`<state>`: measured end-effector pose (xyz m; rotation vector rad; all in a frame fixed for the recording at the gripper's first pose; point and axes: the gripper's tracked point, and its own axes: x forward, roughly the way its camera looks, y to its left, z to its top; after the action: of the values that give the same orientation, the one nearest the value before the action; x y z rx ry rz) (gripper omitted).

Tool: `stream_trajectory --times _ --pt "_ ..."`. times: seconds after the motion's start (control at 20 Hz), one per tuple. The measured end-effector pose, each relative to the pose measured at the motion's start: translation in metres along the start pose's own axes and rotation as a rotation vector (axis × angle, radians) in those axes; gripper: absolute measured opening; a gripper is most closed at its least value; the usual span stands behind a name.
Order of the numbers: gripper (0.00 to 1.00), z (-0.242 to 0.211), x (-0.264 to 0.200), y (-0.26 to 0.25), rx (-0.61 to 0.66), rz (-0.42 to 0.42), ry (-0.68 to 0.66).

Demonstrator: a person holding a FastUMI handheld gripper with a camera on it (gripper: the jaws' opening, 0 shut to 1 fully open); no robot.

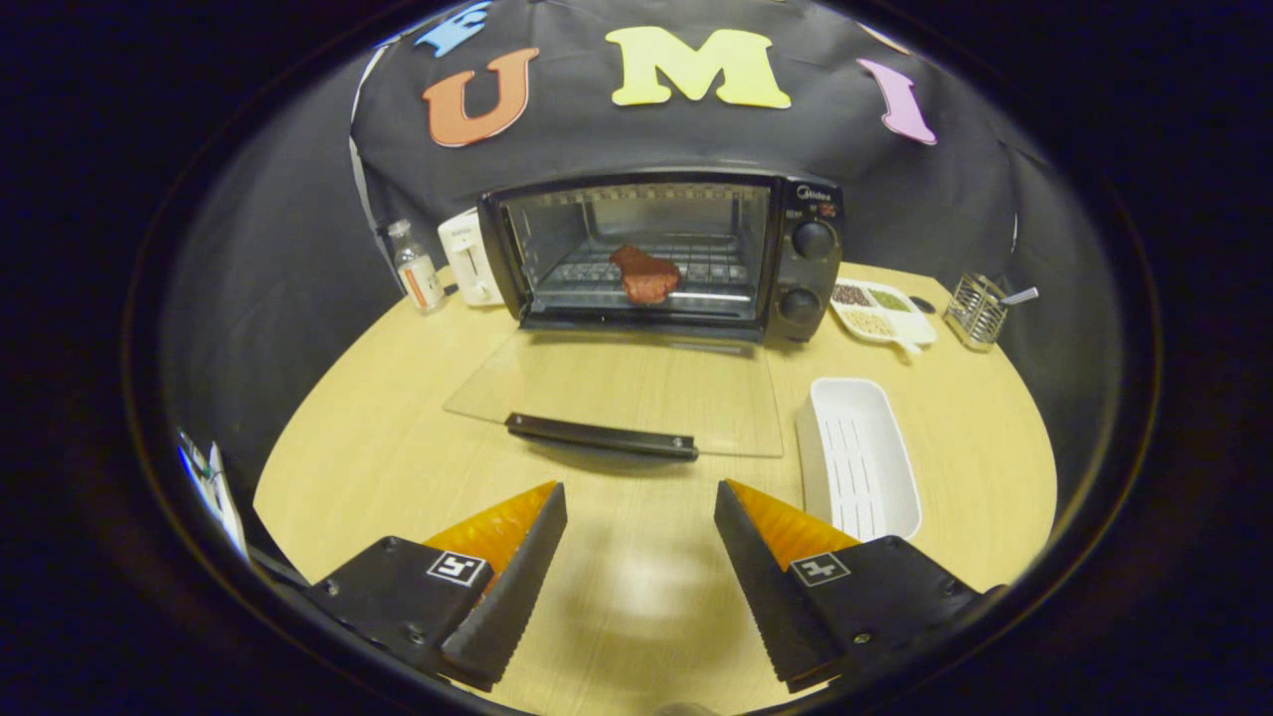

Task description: Open the toaster oven, put the food inside, and close the toaster oven door.

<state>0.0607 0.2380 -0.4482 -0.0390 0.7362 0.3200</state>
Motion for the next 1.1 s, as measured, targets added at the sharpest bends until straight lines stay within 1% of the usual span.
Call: stream_trajectory --times 0.2,0.3,0.35,0.5,0.6,0.8,0.95,1.1 --pt "0.96 -0.020 0.016 0.009 0.014 0.004 0.042" --pt "0.96 -0.022 0.023 0.015 0.013 0.008 0.052" --pt "0.96 -0.022 0.028 0.016 0.010 -0.002 0.058" --pt "0.96 -0.019 0.045 0.026 0.022 0.008 0.064" --pt "0.96 -0.020 0.055 0.027 0.035 -0.003 0.077" --pt "0.96 -0.005 0.072 0.029 0.039 -0.035 0.056" --pt "0.96 0.003 0.080 0.029 0.046 -0.055 0.061" --pt "0.96 0.005 0.079 0.030 0.052 -0.049 0.077"
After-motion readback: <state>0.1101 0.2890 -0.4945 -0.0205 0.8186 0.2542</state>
